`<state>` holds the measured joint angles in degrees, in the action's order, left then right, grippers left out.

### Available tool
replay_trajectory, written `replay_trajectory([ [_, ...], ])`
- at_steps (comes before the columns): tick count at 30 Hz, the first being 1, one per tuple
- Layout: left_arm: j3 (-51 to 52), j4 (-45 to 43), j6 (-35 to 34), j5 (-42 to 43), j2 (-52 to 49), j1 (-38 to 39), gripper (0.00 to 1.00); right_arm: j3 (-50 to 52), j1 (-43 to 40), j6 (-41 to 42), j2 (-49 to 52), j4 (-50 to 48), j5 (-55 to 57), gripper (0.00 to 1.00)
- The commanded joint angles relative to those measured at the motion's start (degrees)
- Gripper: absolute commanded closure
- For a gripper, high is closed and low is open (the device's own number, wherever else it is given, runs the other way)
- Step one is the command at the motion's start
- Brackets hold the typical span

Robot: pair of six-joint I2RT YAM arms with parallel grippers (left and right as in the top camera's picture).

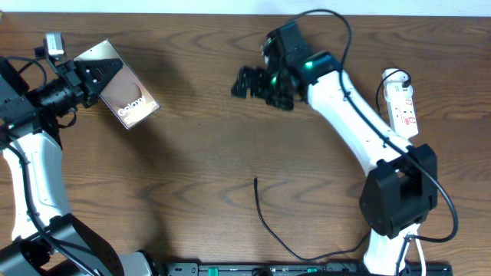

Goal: Plug charger to phone and switch on socket
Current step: 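Open the right gripper off the phone and lower it toward the cable end, then grasp the black cable's USB-C plug on the table with the right gripper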

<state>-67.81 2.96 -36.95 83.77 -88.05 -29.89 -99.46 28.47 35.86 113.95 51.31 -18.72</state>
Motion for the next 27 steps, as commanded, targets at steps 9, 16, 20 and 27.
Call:
replay_trajectory([
  [9, 0.0, 0.0, 3.6, 2.4, 0.3, 2.1, 0.92, 11.6, 12.0, 1.4, -0.4, 9.8, 13.4, 0.01],
  [16, 0.0, 0.0, 3.7, 2.3, 0.3, 2.5, 0.92, 20.0, 16.0, 9.1, -0.4, 9.0, 13.4, 0.01],
  [20, 0.0, 0.0, 3.7, 2.3, 0.3, 2.5, 0.92, 23.0, 17.7, 11.5, -0.4, 6.6, 13.2, 0.06],
  [27, 0.0, 1.3, 4.0, 2.3, 0.3, 2.5, 0.92, 26.5, 19.2, 13.5, -0.4, 0.7, 13.2, 0.23],
])
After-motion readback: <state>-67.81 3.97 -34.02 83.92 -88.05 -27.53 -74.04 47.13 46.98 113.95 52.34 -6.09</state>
